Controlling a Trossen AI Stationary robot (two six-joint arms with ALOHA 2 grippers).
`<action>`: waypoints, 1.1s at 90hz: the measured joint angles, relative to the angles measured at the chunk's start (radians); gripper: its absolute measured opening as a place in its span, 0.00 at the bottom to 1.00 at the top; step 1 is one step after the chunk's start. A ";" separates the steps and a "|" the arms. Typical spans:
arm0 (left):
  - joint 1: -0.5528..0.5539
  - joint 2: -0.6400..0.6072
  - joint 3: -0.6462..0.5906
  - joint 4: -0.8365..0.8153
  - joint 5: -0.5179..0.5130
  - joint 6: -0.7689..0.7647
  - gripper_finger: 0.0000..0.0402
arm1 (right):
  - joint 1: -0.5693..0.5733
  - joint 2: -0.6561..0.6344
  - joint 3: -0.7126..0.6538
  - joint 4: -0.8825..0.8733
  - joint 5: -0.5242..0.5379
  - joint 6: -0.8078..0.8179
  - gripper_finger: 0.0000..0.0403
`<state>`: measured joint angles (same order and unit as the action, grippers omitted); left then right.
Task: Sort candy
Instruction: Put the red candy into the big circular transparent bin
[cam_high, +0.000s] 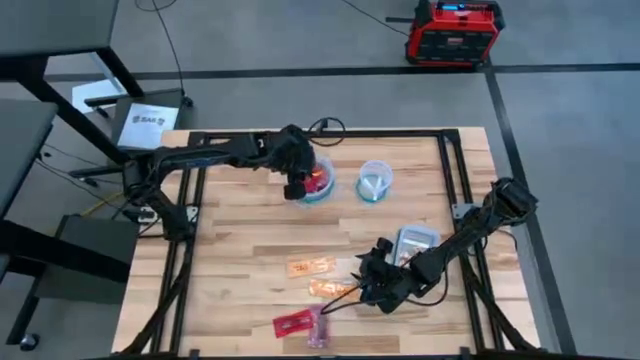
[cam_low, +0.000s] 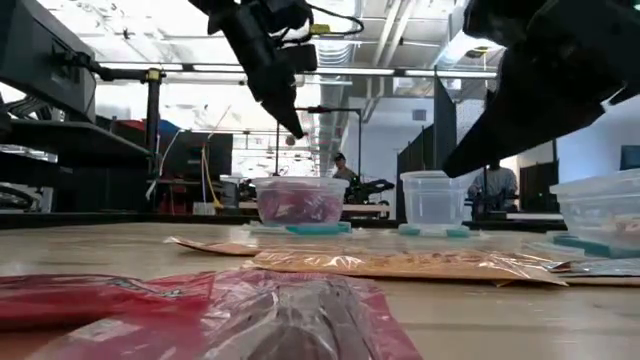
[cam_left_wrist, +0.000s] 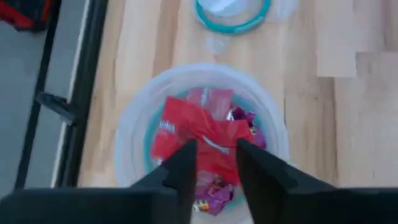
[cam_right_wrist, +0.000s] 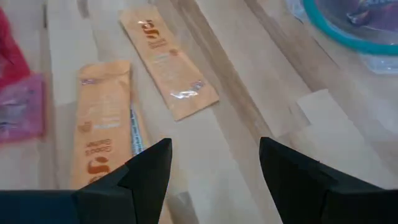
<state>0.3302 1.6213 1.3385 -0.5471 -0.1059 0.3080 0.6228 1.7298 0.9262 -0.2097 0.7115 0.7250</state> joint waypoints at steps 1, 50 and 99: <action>-0.002 0.000 0.003 -0.010 -0.001 -0.011 0.33 | 0.000 0.000 0.000 0.000 -0.004 0.000 0.56; -0.558 -0.006 0.027 -0.410 0.044 -0.396 0.39 | 0.067 0.000 0.000 0.070 -0.009 0.054 0.56; -1.000 0.042 -0.260 0.233 -0.037 -0.750 0.39 | 0.153 0.000 0.000 0.114 0.057 0.293 0.56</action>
<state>-0.6693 1.6632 1.0790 -0.3145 -0.1431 -0.4417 0.7760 1.7298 0.9264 -0.0960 0.7684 1.0181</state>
